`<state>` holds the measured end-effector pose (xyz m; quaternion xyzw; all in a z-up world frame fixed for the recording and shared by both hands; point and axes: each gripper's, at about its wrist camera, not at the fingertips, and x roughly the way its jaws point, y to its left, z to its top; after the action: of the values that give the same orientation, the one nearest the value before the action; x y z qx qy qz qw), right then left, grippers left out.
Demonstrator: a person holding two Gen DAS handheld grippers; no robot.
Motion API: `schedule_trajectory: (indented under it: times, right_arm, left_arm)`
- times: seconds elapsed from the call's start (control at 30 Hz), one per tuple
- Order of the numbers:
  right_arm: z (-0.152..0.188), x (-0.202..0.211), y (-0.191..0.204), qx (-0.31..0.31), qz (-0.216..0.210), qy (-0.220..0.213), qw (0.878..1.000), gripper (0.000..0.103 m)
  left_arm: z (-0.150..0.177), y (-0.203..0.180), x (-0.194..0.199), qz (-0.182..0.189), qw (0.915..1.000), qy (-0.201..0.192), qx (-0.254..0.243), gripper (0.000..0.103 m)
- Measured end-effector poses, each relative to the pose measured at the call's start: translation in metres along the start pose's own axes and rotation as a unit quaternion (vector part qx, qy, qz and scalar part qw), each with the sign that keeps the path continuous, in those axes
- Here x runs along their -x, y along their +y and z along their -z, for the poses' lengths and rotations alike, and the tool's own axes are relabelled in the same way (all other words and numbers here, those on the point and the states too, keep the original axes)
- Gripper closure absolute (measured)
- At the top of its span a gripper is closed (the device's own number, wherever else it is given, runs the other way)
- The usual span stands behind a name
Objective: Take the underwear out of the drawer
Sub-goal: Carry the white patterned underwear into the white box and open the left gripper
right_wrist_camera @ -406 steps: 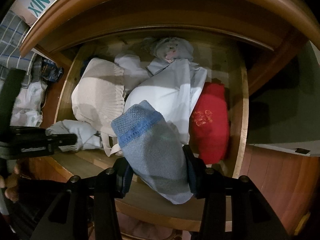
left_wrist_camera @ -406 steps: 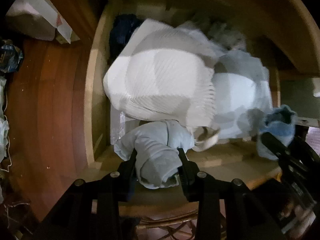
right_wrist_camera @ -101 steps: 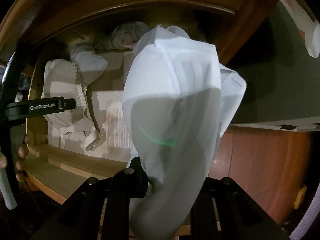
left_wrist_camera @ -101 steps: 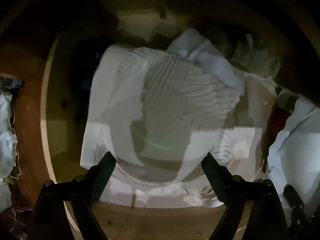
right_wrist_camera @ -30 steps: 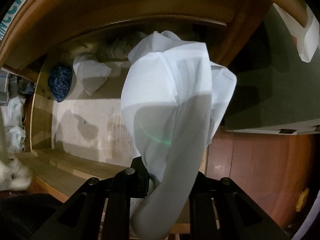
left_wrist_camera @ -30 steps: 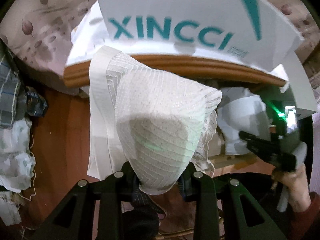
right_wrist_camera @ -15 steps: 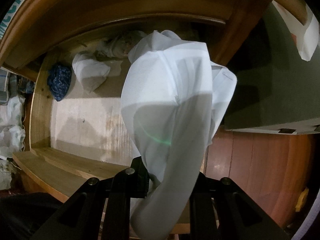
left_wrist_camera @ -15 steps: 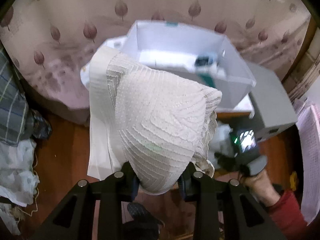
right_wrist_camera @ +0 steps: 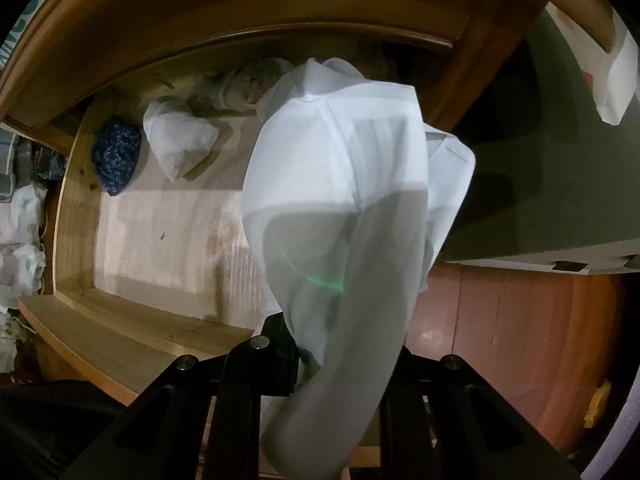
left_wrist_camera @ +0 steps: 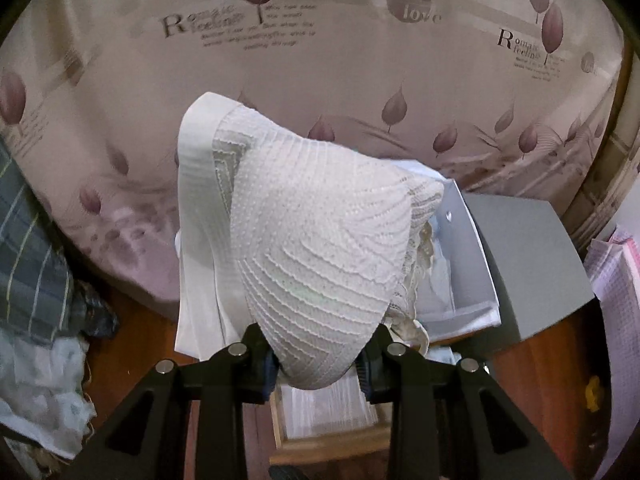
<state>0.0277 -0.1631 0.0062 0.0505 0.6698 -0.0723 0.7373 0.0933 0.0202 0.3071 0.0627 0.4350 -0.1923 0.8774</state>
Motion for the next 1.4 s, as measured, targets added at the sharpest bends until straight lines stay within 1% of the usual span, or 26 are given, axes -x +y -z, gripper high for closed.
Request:
schedule_trajectory:
  times: [0.07,0.17,0.27,0.37,0.47,0.6,0.7,0.93,1.1,1.3,1.4]
  right_arm:
    - [-0.001,-0.002,0.002,0.000,0.000,0.001,1.000,0.089]
    - [0.000,-0.003,0.004,0.005,0.004,0.003,1.000,0.089]
    - [0.000,-0.005,0.005,0.006,0.004,0.004,1.000,0.089]
    - [0.000,-0.005,0.004,0.004,0.001,0.005,1.000,0.089]
    - [0.000,-0.006,0.002,0.003,-0.001,0.007,1.000,0.089]
    - [0.000,-0.005,0.000,0.005,-0.004,0.009,1.000,0.089]
    - [-0.001,-0.006,-0.001,0.004,-0.006,0.011,1.000,0.089]
    - [-0.002,-0.005,-0.001,0.006,-0.007,0.012,1.000,0.088]
    - [-0.002,-0.005,0.000,0.007,-0.005,0.012,1.000,0.088]
    - [-0.002,-0.006,0.002,0.008,-0.003,0.013,1.000,0.088]
    - [-0.002,-0.006,0.002,0.009,-0.003,0.013,1.000,0.088]
  left_arm:
    - [-0.014,-0.006,-0.013,-0.003,0.9999,-0.005,-0.011,0.072]
    - [-0.027,-0.013,-0.038,0.001,0.9998,0.003,-0.019,0.072]
    - [-0.036,-0.018,-0.069,-0.007,0.9996,0.017,-0.023,0.072]
    - [-0.040,-0.020,-0.097,-0.004,0.9993,0.030,-0.021,0.072]
    - [-0.041,-0.015,-0.122,0.000,0.9991,0.040,-0.013,0.072]
    - [-0.034,-0.013,-0.155,-0.012,0.9972,0.073,-0.012,0.072]
    - [-0.025,-0.010,-0.173,-0.006,0.9958,0.092,-0.005,0.071]
    - [-0.012,-0.015,-0.172,-0.008,0.9944,0.104,0.014,0.071]
    - [0.001,-0.012,-0.171,-0.008,0.9919,0.119,0.043,0.071]
    - [0.003,-0.010,-0.167,-0.022,0.9889,0.125,0.078,0.071]
    - [0.004,-0.008,-0.166,-0.022,0.9867,0.129,0.097,0.070]
